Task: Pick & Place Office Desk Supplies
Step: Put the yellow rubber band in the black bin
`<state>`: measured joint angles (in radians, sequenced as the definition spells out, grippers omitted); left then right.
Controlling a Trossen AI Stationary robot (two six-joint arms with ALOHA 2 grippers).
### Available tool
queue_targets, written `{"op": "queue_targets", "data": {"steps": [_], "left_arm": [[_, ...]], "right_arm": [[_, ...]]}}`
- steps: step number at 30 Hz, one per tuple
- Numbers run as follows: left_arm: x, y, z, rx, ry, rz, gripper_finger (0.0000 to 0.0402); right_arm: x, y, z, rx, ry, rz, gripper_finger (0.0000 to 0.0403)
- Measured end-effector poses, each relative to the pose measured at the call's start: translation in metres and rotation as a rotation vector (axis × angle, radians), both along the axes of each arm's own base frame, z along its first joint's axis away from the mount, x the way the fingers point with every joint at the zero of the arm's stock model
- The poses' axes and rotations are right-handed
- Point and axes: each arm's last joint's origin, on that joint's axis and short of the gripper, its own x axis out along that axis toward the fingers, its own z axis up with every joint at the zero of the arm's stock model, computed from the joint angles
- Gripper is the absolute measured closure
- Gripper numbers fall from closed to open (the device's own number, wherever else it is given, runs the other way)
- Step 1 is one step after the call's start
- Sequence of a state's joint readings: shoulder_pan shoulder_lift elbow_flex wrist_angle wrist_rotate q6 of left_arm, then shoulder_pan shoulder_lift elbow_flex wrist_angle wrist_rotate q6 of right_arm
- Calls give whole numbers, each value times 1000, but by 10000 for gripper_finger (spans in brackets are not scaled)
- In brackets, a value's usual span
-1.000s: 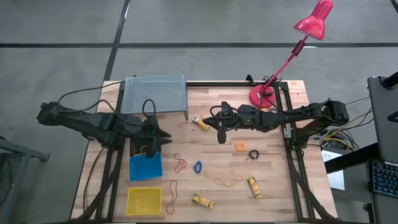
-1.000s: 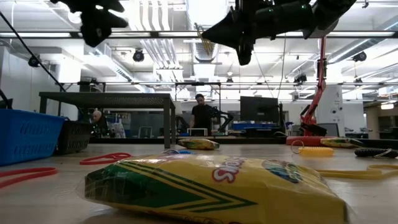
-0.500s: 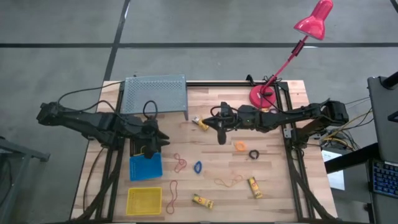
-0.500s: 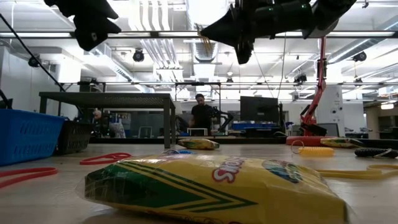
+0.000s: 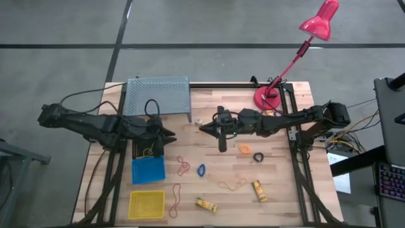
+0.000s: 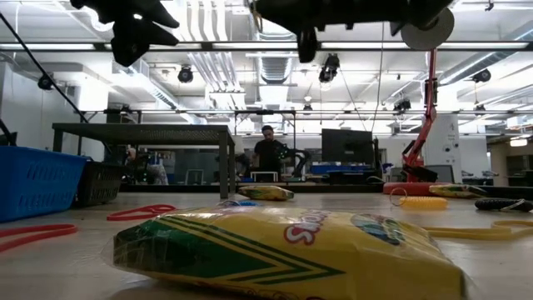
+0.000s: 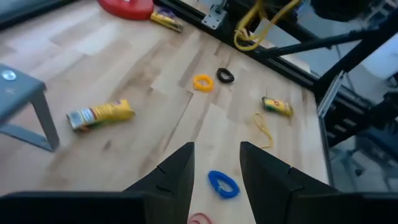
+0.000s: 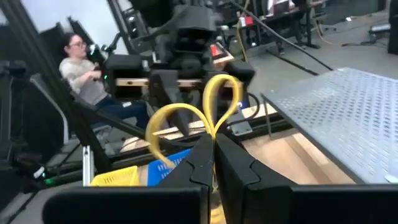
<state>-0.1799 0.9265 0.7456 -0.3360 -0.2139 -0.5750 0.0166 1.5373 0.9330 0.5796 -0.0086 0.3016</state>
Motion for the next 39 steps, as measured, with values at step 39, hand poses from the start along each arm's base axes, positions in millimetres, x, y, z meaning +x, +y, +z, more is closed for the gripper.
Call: {"op": "queue_targets", "data": {"steps": [39], "left_arm": [[6, 3, 17, -648, -228, 310, 268]], "right_arm": [[74, 16, 6, -132, 246, 125, 394]]}}
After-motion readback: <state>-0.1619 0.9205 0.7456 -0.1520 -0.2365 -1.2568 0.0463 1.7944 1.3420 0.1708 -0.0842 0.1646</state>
